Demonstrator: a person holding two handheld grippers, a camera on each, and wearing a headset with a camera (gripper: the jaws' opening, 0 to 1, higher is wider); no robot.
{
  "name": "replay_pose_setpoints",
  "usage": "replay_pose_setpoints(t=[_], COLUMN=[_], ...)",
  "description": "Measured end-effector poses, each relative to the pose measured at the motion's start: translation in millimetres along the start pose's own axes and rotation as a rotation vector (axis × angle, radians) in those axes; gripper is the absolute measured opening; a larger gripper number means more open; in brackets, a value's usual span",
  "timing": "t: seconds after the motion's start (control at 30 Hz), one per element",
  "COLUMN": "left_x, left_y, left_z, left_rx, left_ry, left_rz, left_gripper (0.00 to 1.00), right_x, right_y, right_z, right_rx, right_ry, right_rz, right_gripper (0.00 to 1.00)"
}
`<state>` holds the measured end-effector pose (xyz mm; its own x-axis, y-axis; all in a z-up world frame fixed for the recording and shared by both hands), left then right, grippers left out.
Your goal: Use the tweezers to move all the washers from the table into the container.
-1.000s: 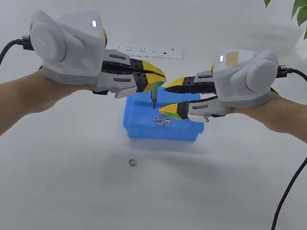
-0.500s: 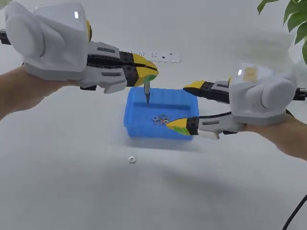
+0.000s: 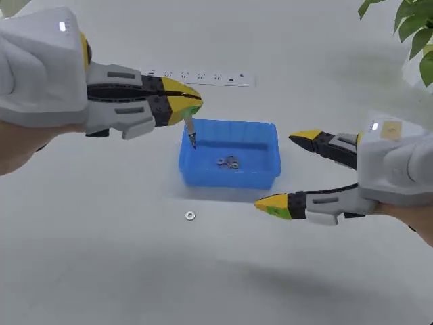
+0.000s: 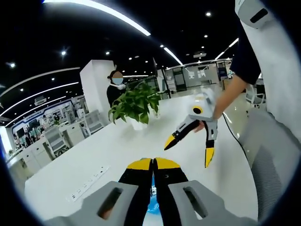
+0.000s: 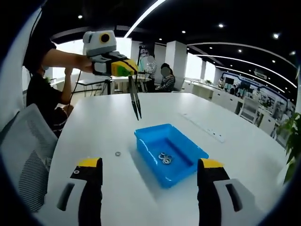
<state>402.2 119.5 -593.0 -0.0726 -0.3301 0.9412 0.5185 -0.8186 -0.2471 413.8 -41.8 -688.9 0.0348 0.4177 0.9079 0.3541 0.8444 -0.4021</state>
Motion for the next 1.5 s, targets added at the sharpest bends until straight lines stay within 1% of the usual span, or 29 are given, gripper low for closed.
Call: replay_pose_setpoints(t=[0.07,0.13,0.17,0.2,0.3,0.37,0.47,0.53,0.57,0.63,0.73,0.8,0.83,0.9,0.93,1.0,1.1,1.2,1.3,1.37,1.43,1.5], left_x=[-2.1,-6.5,-8.0,-9.9,-12.4,-16.6,-23.0,-29.4,-32.6,-35.9,-37.6,-39.7,-41.4,-46.6,-47.8,-50.5,-53.7,-58.5,-64.3,-66.2,-68.4,-70.4], left_y=[-4.6,-8.1,-9.0,-10.5,-12.4,-12.8,-13.1,-12.7,-12.2,-11.2,-8.4,-5.4,-4.0,-0.9,-0.3,1.5,3.1,5.0,6.1,5.9,6.5,7.0], left_z=[-4.9,-10.2,-12.7,-16.4,-23.4,-29.1,-36.8,-42.3,-45.3,-49.7,-55.7,-58.4,-59.2,-60.6,-61.0,-61.7,-63.4,-65.3,-64.4,-62.0,-61.3,-61.6], left_rx=[0.011,0.015,0.015,0.014,0.011,0.007,0.004,-0.001,-0.008,-0.014,-0.021,-0.026,-0.028,-0.031,-0.031,-0.026,-0.026,-0.038,-0.039,-0.030,-0.029,-0.031], left_ry=[-0.023,-0.032,-0.035,-0.036,-0.051,-0.051,-0.056,-0.043,-0.049,-0.062,-0.068,-0.080,-0.079,-0.081,-0.083,-0.095,-0.112,-0.113,-0.110,-0.125,-0.131,-0.132], left_rz=[-0.011,-0.001,0.003,0.010,0.012,0.027,0.040,0.067,0.073,0.074,0.072,0.063,0.065,0.076,0.075,0.069,0.061,0.070,0.085,0.078,0.081,0.083], left_gripper=[0.04,0.04,0.04,0.04,0.04,0.04,0.04,0.04,0.04,0.04,0.04,0.04,0.04,0.04,0.04,0.04,0.04,0.04,0.04,0.04,0.04,0.04], right_x=[-2.2,-4.9,-7.4,-9.6,-19.3,-25.8,-31.8,-36.5,-38.7,-41.5,-42.3,-42.2,-42.6,-47.0,-47.8,-51.5,-56.4,-59.3,-61.1,-61.5,-61.3,-60.4], right_y=[-5.4,-9.4,-12.3,-14.0,-20.3,-24.2,-28.8,-30.6,-31.1,-31.7,-32.0,-31.2,-30.7,-29.9,-29.6,-28.8,-28.6,-28.2,-27.2,-26.8,-26.5,-26.6], right_z=[7.4,14.0,20.5,24.1,35.8,39.8,41.9,43.1,43.4,44.1,47.9,53.0,55.3,61.8,64.2,70.1,77.0,78.9,79.2,79.3,79.9,81.7], right_rx=[0.000,0.009,0.020,0.027,0.057,0.074,0.084,0.085,0.083,0.079,0.074,0.079,0.082,0.102,0.107,0.124,0.145,0.156,0.152,0.150,0.150,0.155], right_ry=[0.005,0.007,0.004,-0.002,0.000,-0.010,-0.004,-0.003,-0.010,-0.012,0.017,0.021,0.018,-0.011,-0.005,0.011,0.000,0.007,0.018,0.031,0.032,0.050], right_rz=[-0.005,-0.003,0.002,0.008,0.030,0.051,0.062,0.081,0.090,0.094,0.081,0.078,0.077,0.090,0.086,0.096,0.113,0.110,0.113,0.110,0.110,0.102], right_gripper=[0.90,0.93,0.94,0.94,0.96,0.98,1.00,1.00,1.00,1.00,1.00,1.00,1.00,1.00,1.00,1.00,1.00,1.00,1.00,1.00,1.00,1.00])
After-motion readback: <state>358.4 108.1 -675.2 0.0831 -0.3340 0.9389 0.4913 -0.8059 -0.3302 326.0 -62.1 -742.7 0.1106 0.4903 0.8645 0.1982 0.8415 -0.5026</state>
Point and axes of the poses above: the centre of the closed fingertips' face, and the gripper's own axes: y roughly forward along the fingers, z roughly to its left, x roughly out of its top, the point moved 4 cm from there along -y, roughly backward along the fingers, and after that the axes turned 3 degrees about -x, right-handed, at the moved point
